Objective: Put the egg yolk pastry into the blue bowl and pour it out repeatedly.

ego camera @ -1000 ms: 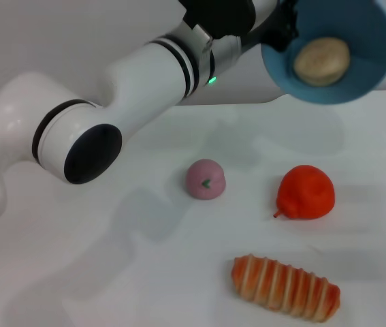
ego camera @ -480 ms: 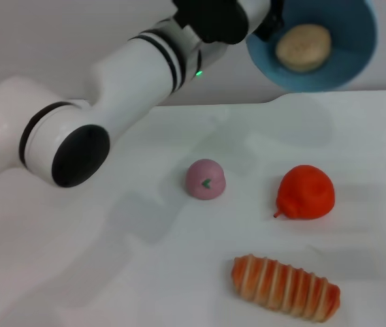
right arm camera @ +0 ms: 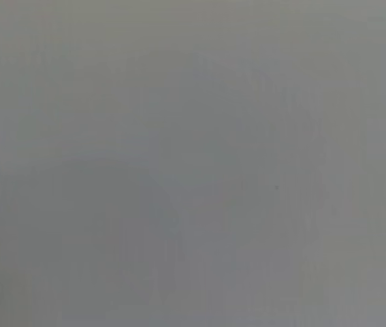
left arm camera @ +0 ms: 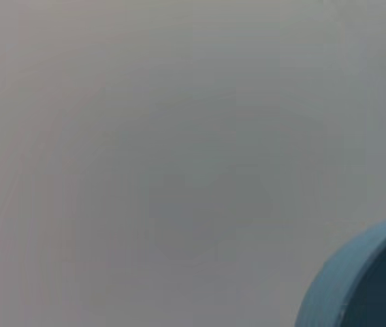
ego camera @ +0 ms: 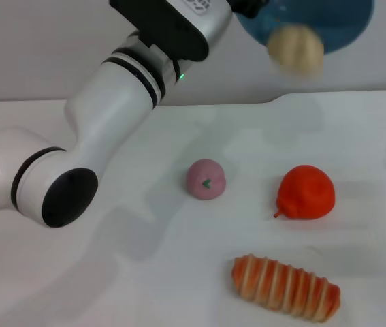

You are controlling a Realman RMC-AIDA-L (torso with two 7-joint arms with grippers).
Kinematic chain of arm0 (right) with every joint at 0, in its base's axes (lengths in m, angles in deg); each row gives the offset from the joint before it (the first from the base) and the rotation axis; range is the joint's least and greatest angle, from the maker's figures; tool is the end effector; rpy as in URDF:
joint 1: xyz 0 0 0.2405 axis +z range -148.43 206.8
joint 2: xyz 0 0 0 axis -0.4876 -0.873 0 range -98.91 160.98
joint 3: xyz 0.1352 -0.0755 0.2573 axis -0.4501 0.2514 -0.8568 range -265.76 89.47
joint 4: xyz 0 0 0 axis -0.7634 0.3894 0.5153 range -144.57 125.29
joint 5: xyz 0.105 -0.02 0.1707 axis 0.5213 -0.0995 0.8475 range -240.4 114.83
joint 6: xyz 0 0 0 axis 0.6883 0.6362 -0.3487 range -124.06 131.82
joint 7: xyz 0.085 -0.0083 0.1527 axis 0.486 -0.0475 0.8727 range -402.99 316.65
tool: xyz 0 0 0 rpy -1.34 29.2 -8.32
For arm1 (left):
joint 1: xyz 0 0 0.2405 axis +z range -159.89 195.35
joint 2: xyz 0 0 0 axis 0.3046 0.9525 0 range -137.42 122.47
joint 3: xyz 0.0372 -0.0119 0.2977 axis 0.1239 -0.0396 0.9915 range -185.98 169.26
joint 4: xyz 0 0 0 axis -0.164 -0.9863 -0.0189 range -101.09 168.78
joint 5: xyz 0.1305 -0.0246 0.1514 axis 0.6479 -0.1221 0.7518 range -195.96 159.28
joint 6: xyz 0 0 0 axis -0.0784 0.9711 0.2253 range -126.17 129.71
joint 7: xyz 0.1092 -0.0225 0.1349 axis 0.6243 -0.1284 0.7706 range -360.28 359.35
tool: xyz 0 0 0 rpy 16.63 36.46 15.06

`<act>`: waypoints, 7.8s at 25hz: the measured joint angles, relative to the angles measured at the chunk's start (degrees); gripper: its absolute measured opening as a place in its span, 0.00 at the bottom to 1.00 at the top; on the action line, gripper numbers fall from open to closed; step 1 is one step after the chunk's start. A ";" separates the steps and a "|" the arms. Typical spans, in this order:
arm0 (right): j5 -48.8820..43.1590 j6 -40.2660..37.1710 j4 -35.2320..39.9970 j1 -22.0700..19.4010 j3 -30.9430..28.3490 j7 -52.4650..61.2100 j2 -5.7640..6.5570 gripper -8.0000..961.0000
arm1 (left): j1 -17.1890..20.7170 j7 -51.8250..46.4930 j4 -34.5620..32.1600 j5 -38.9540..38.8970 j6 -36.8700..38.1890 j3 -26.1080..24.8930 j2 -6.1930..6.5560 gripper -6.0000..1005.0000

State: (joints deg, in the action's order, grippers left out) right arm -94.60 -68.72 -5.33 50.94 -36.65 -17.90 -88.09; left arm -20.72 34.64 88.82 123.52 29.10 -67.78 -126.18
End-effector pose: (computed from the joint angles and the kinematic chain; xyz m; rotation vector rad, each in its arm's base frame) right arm 0.3874 0.3489 0.0035 -1.5032 0.6480 0.8016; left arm -0.0730 0.4514 -0.0864 -1.9285 0.1903 -0.6677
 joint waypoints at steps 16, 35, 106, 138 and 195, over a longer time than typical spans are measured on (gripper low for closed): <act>0.00 0.15 0.00 0.13 0.00 0.27 -0.06 0.76 | -0.44 0.47 1.66 -0.45 -8.18 1.07 -0.07 0.01; -0.12 -0.20 -0.71 0.47 0.02 0.01 0.04 0.76 | -6.69 -12.08 10.98 9.10 -74.03 -27.68 0.48 0.01; -87.05 -14.64 40.31 1.29 -12.40 119.03 4.46 0.73 | -20.85 -16.08 -12.62 12.76 -87.76 -34.71 0.79 0.01; -89.72 -1.98 19.60 11.73 -11.77 116.83 5.00 0.71 | -21.23 -16.72 -13.25 12.77 -86.38 -34.25 0.47 0.01; -87.36 8.06 17.86 15.91 -8.59 106.84 0.86 0.14 | -20.13 -16.82 -13.32 12.42 -84.67 -34.09 0.41 0.00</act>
State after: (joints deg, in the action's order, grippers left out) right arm -181.96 -60.65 12.53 66.85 -45.24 88.93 -87.22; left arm -40.86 17.82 75.50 135.94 -55.57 -101.88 -125.77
